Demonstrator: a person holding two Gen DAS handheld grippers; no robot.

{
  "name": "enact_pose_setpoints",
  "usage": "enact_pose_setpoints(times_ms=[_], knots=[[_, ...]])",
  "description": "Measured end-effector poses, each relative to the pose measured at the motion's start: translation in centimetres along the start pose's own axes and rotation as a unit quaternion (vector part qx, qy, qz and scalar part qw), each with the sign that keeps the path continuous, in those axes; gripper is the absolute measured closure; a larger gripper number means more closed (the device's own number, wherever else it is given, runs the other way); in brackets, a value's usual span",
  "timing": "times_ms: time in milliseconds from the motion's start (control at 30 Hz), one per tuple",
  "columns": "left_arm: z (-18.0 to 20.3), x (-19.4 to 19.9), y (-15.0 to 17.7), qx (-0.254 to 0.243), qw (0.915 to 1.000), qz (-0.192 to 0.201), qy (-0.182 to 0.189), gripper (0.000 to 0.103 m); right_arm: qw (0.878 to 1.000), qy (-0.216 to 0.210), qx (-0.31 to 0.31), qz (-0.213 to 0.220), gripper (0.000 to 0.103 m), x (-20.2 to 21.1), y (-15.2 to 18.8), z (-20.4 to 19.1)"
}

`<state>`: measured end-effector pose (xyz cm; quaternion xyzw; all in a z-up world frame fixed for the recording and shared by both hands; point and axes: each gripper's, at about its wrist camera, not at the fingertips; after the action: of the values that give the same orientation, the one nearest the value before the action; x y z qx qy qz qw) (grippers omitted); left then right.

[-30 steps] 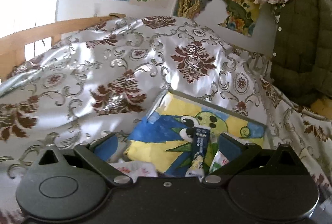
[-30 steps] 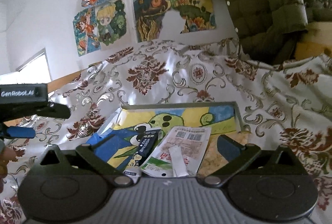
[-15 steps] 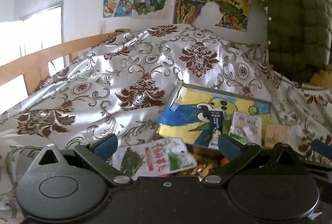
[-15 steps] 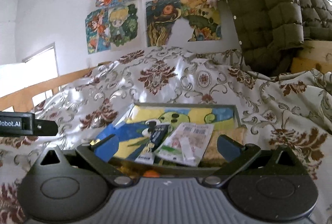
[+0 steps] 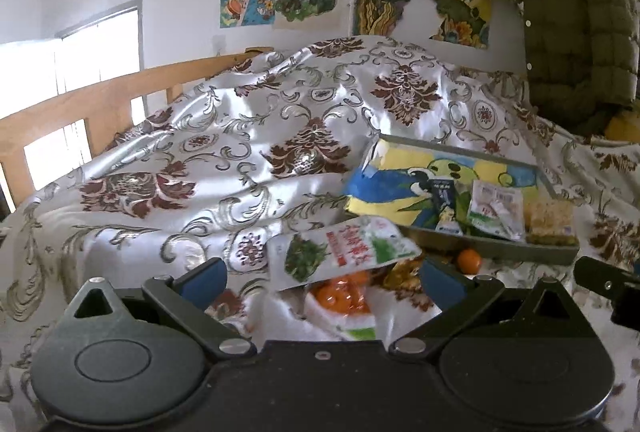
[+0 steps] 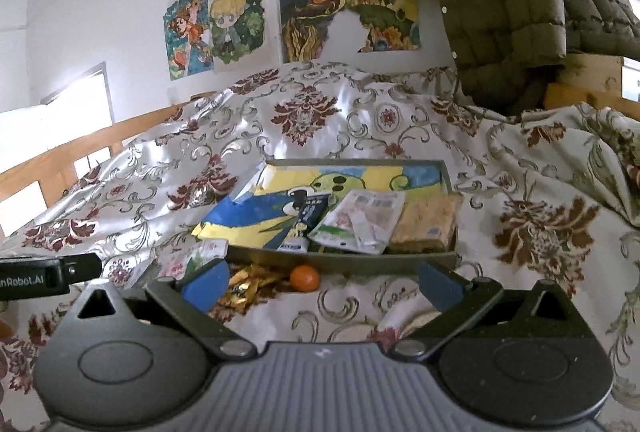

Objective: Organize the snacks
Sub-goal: 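Withdraw both open tools from the tray back over the snack pile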

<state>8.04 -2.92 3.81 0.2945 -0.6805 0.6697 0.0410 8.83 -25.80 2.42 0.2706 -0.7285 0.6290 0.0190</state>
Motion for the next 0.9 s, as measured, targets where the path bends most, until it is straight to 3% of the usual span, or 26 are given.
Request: enact_pose_setpoints(times_ms=[267, 533, 667, 767, 900], knots=[[-1.9, 0.0, 2.2, -0.015, 0.9997, -0.017, 0.0, 0.001, 0.999, 0.011, -0.019, -0.035, 0.0, 1.0, 2.0, -1.2], [-2.5, -1.1, 3.0, -0.036, 0.9979, -0.051, 0.018, 0.001, 0.998, 0.019, 0.001, -0.058, 0.0, 1.3, 3.1, -2.5], [-2.8, -1.5, 3.1, -0.078, 0.9954, -0.051, 0.024, 0.001, 0.997, 0.024, 0.004, -0.069, 0.0, 0.9, 3.5, -2.6], [-3.1, -1.7, 3.5, -0.108, 0.993, -0.046, 0.017, 0.001, 0.997, 0.022, 0.011, -0.078, 0.0, 0.3, 3.7, -3.0], [-3.8, -2.8, 3.7, -0.091, 0.9931, -0.074, -0.002, 0.001, 0.996, 0.018, 0.025, -0.089, 0.0, -0.5, 4.2, -3.6]])
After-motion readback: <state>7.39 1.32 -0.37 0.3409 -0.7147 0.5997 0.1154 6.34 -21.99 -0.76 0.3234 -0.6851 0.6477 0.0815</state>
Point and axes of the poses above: each gripper's, at about its wrist camera, not at the fingertips, and x roughly against the way its jaws point, z to its right, y to its underside, and after that the axes turned 12 degrees about -y, right-handed
